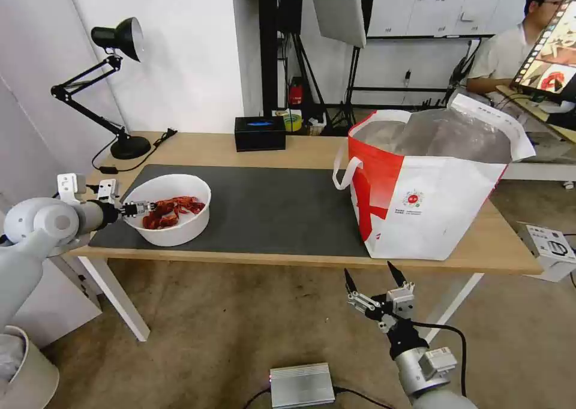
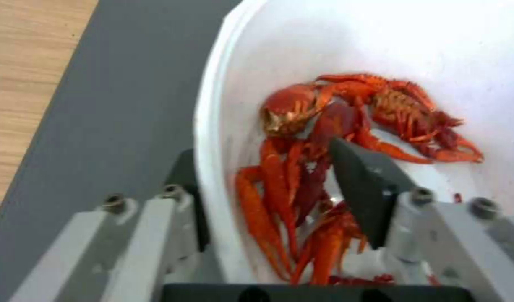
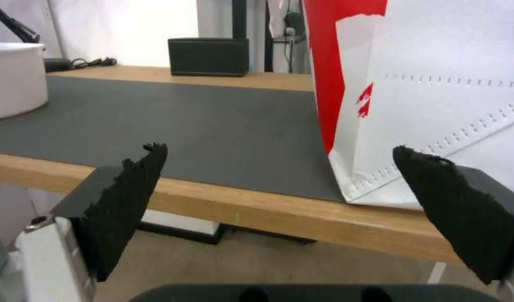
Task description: Pick up the trash from the table and place it into the takeout bag.
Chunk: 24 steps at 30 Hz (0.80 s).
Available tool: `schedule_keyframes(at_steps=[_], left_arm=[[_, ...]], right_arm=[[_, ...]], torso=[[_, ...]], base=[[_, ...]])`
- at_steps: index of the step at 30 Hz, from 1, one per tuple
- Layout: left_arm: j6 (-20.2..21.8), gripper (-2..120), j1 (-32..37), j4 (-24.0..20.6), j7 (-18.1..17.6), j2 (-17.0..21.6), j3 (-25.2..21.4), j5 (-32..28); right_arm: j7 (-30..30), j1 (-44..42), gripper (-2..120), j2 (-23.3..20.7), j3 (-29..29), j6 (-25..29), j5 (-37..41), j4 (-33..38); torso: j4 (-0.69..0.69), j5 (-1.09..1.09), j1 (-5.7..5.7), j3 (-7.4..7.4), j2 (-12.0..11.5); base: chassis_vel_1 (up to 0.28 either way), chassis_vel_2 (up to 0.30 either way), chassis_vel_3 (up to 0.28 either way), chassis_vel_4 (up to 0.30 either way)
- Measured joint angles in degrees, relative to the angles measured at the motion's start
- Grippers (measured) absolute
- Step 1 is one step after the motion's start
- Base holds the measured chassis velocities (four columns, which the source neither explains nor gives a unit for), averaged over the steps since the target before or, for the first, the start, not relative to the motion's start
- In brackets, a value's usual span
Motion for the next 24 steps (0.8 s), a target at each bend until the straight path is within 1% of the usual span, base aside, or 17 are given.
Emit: schedule_keyframes(at_steps=[1, 2, 3, 4, 7, 8, 10, 12, 13, 16, 17, 24], left_arm=[[0.0, 42, 0.0, 0.0, 0.0, 0.0, 0.0, 0.0], [0.0, 35, 0.1, -0.1, 0.0, -0.2, -0.1, 0.1], [0.0, 35, 0.1, -0.1, 0.0, -0.2, -0.1, 0.1], [0.0, 30, 0.2, -0.1, 0.0, -0.3, -0.1, 0.2], [0.0, 30, 0.2, -0.1, 0.0, -0.3, -0.1, 0.2], [0.0, 16, 0.3, -0.3, 0.0, -0.5, -0.2, 0.3], [0.0, 9, 0.6, -0.5, 0.0, -0.5, -0.4, 0.3], [0.0, 9, 0.6, -0.5, 0.0, -0.5, -0.4, 0.3], [0.0, 0, 1.3, -1.0, 0.0, -0.6, -1.0, 0.4], [0.0, 0, 1.3, -1.0, 0.0, -0.6, -1.0, 0.4], [-0.1, 0, 2.2, -1.7, 0.0, -0.6, -1.7, 0.5], [-0.1, 0, 4.0, -2.9, 0.0, -0.6, -3.1, 0.5]], right_arm=[[0.0, 0.0, 100, 0.0, 0.0, 0.0, 0.0, 0.0], [0.0, 0.0, 100, 0.0, 0.0, 0.0, 0.0, 0.0], [0.0, 0.0, 100, 0.0, 0.0, 0.0, 0.0, 0.0], [0.0, 0.0, 100, 0.0, 0.0, 0.0, 0.0, 0.0], [0.0, 0.0, 100, 0.0, 0.0, 0.0, 0.0, 0.0], [0.0, 0.0, 100, 0.0, 0.0, 0.0, 0.0, 0.0], [0.0, 0.0, 100, 0.0, 0.0, 0.0, 0.0, 0.0], [0.0, 0.0, 100, 0.0, 0.0, 0.0, 0.0, 0.0], [0.0, 0.0, 100, 0.0, 0.0, 0.0, 0.0, 0.0], [0.0, 0.0, 100, 0.0, 0.0, 0.0, 0.0, 0.0], [0.0, 0.0, 100, 0.0, 0.0, 0.0, 0.0, 0.0], [0.0, 0.0, 100, 0.0, 0.0, 0.0, 0.0, 0.0]], torso=[[0.0, 0.0, 0.0, 0.0, 0.0], [0.0, 0.0, -0.01, 0.0, 0.0], [0.0, 0.0, -0.01, 0.0, 0.0], [0.0, 0.0, -0.01, 0.0, 0.0], [0.0, 0.0, -0.01, 0.0, 0.0], [0.0, 0.0, 0.0, 0.0, 0.0], [-0.01, 0.0, 0.0, 0.0, 0.0], [-0.01, 0.0, 0.0, 0.0, 0.0], [-0.01, 0.0, 0.0, 0.0, 0.0], [-0.01, 0.0, 0.0, 0.0, 0.0], [-0.01, 0.0, 0.0, 0.0, 0.0], [-0.01, 0.0, -0.01, 0.0, 0.0]], base=[[0.0, 0.0, 0.0, 0.0], [0.0, 0.0, 0.0, 0.0], [0.0, 0.0, 0.0, 0.0], [0.0, 0.0, 0.0, 0.0], [0.0, 0.0, 0.0, 0.0], [0.0, 0.0, 0.0, 0.0], [0.0, 0.0, 0.0, 0.0], [0.0, 0.0, 0.0, 0.0], [0.0, 0.0, 0.0, 0.0], [0.0, 0.0, 0.0, 0.0], [0.0, 0.0, 0.0, 0.0], [0.0, 0.0, 0.0, 0.0]])
